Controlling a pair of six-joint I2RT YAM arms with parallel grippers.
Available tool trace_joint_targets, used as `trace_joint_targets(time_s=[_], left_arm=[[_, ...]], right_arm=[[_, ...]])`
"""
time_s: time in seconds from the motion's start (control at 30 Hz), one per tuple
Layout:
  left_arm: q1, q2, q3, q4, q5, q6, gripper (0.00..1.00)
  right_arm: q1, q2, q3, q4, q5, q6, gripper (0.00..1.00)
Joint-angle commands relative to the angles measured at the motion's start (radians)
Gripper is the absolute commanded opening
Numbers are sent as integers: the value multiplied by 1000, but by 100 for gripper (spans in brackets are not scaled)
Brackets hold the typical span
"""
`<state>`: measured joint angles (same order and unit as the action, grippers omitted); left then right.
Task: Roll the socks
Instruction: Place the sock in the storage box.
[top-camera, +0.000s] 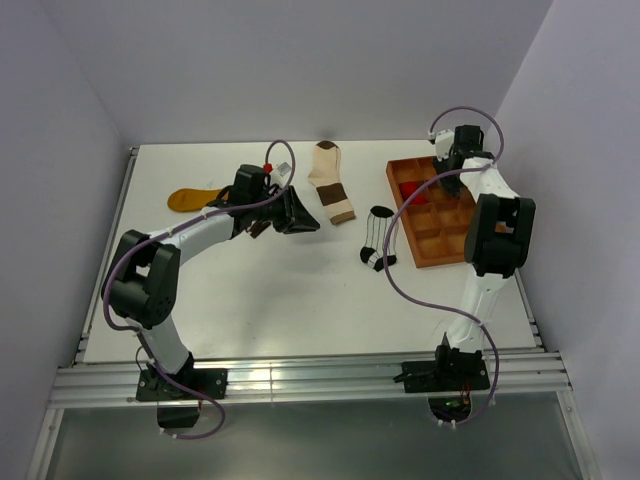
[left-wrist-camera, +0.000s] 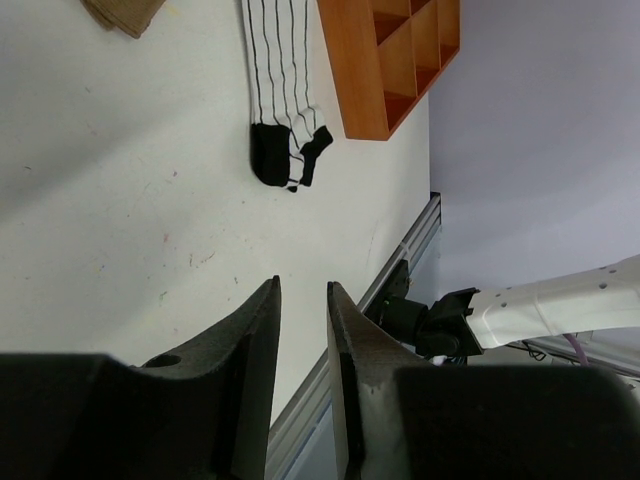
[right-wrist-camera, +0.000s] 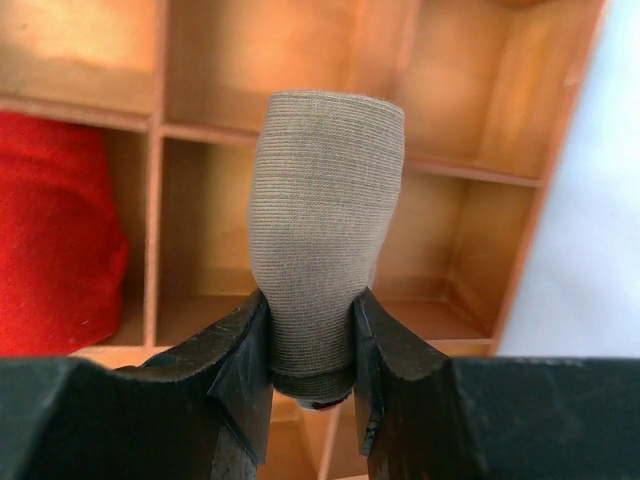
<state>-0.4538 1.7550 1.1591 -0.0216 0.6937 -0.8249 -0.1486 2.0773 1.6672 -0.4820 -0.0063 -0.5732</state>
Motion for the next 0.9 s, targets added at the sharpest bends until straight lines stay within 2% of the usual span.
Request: trace_joint_targets(time_s=[0.0,0.33,0.63,0.87], left_arm=[[-6,-20,10,25,0,23,31],[-32,11,10,25,3,18,30],[-49,24,28,25,-11,3,29],[-57,26,48,-26,-26,0,29]], right_arm=[[4,-6,-27,-44,-55,12,0],[3,30,-8,-138,-116,50,0],[-49,168,196,-319,-236,157,0],[-88,248,322,-424,-253,213,0]])
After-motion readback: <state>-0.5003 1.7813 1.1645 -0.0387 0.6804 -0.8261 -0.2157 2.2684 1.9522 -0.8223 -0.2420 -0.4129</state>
